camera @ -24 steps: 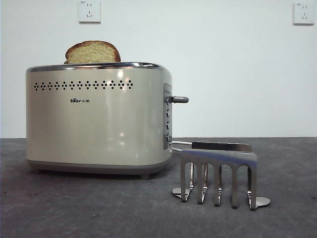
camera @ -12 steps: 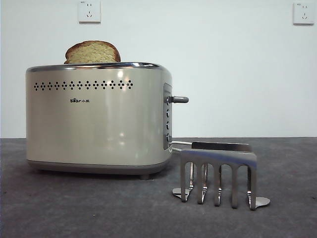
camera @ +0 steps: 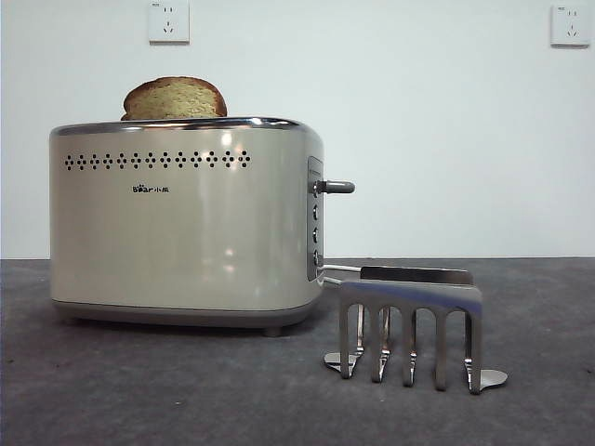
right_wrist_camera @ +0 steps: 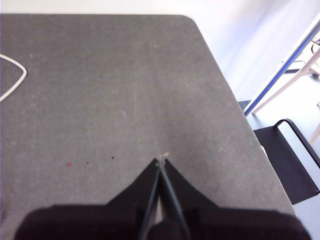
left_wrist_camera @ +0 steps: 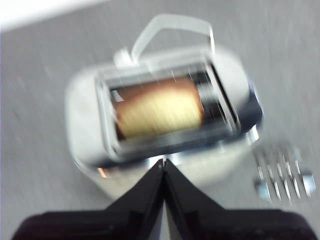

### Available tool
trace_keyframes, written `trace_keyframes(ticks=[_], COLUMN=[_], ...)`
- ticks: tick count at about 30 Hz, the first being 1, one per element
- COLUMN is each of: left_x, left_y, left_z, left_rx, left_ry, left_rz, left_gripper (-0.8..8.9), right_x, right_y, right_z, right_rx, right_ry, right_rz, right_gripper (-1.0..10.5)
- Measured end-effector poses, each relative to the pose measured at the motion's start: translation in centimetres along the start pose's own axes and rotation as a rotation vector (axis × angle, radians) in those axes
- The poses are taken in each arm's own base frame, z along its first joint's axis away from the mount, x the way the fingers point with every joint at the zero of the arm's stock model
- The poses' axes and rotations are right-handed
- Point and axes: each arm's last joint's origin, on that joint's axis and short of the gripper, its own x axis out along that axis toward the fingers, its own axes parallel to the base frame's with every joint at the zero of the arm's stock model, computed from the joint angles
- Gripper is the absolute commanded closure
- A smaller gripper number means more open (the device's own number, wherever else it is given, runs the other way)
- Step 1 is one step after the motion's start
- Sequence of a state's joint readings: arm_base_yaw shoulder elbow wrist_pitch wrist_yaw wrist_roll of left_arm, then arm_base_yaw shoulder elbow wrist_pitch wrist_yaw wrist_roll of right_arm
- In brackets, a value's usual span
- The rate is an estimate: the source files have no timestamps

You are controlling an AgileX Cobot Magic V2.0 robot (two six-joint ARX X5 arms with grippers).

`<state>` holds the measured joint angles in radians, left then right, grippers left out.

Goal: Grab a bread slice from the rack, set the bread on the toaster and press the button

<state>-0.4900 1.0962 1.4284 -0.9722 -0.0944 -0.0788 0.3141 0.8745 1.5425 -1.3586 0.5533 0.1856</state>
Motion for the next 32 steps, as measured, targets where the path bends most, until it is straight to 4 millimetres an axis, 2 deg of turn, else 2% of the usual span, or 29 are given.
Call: trace_keyframes(ticks=[4, 7, 11, 14, 16, 21, 24, 29, 32], left_x=[-0.4, -0.4, -0.1, 0.8, 1.8, 4.2, 5.0, 5.7, 5.5], left_y=[1.8, 3.6, 5.1, 5.6, 5.9, 5.6, 5.3, 5.3, 5.4], left_z=[0.7, 0.2, -2.6, -5.5, -7.8, -15.4, -19.0, -23.1, -24.2], left_rx=[-0.061, -0.116, -0.156, -0.162, -0.169, -0.185, -0.191, -0.219, -0.240], left_ry=[-0.094, -0.217, -0.503, -0.730, -0.803, -0.629, -0.512, -0.311, -0.256], left_rz=[0.072, 0.148, 0.229, 0.269, 0.304, 0.325, 0.326, 0.358, 0.389], left_gripper=[8.18, 8.18, 8.18, 8.18, 8.18, 8.18, 8.18, 8.18, 8.18], right_x=[1.0, 1.9, 3.4, 4.6, 5.5, 7.7, 9.0, 10.8, 11.6], right_y=[0.7, 1.4, 2.4, 3.3, 3.8, 5.4, 6.2, 7.3, 7.8], right_z=[0.5, 1.0, 1.6, 2.0, 2.2, 2.7, 2.9, 3.1, 3.1], right_rx=[-0.021, -0.039, -0.069, -0.094, -0.110, -0.152, -0.175, -0.206, -0.221], right_ry=[0.033, 0.061, 0.108, 0.145, 0.170, 0.237, 0.275, 0.325, 0.347], right_rz=[-0.007, -0.011, -0.020, -0.027, -0.032, -0.044, -0.051, -0.061, -0.065], right_gripper=[9.5, 9.5, 9.5, 9.5, 9.5, 9.5, 9.5, 9.5, 9.5])
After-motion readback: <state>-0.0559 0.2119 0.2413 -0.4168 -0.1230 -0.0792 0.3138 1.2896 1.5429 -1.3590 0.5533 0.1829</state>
